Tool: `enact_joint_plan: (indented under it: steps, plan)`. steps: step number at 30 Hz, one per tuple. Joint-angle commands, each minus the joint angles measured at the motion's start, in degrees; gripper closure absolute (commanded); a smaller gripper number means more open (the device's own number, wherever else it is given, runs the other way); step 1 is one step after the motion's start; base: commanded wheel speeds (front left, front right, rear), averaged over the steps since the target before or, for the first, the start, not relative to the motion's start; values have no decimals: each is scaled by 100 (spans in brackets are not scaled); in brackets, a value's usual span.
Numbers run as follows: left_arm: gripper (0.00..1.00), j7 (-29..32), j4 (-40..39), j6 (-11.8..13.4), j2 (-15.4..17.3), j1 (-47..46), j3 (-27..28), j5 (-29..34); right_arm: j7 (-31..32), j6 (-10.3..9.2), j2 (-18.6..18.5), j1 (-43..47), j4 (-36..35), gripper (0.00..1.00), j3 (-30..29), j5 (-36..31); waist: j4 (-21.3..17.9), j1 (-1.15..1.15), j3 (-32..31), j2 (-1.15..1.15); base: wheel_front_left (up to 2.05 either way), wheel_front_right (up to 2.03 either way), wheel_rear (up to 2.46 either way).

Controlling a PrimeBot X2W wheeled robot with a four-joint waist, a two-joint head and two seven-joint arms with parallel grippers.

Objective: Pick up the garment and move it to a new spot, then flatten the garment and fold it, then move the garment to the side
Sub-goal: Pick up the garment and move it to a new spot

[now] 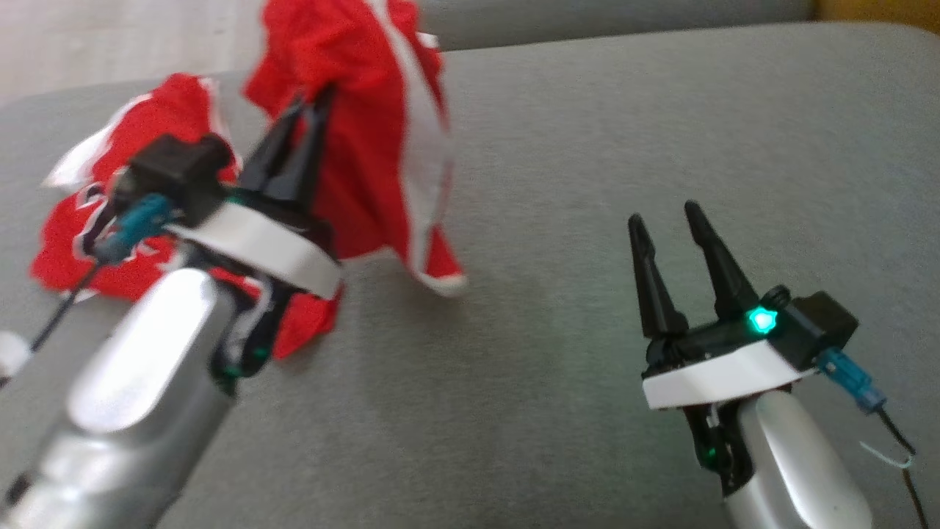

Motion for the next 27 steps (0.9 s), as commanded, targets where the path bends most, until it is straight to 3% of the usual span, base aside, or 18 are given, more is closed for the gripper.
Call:
enact_joint_plan:
  steps: [1, 6, 12, 13, 14, 15, 20, 27]
  plan:
    - [100, -44, -113, 14, -69, -456, 135, 69, -62, -4, -4, -276, -255, 0, 69, 69, -476, 0, 98, 0, 0, 0, 0]
    - [100, -181, 99, -13, -539, -552, -43, 32, -62, -4, -4, -342, -343, 0, 33, 115, -1015, 0, 200, 0, 0, 0, 0]
    - [100, -366, 778, -223, -1081, -843, -334, 81, -62, -4, -4, -449, -554, 0, -53, 277, -1735, 0, 438, 0, 0, 0, 0]
    - [88, -448, 899, -264, -1171, -912, -368, 109, -62, -4, -4, -446, -584, 0, -91, 303, -1794, 0, 475, 0, 0, 0, 0]
    - [20, -548, 1019, -297, -1250, -980, -393, 144, -62, -4, -4, -445, -607, 0, -116, 313, -1847, 0, 511, 0, 0, 0, 0]
    - [0, -643, 1143, -335, -1314, -1046, -426, 192, -62, -4, -4, -439, -629, 0, -139, 320, -1880, 0, 537, 0, 0, 0, 0]
    - [0, -1097, 1739, -469, -1438, -1166, -452, 297, -62, -4, -4, -320, -708, 0, -344, 277, -1683, 0, 546, 0, 0, 0, 0]
    - [0, -1427, 1873, -430, -927, -531, -175, 341, -62, -4, -4, -153, -610, 0, -551, 87, -924, 0, 266, 0, 0, 0, 0]
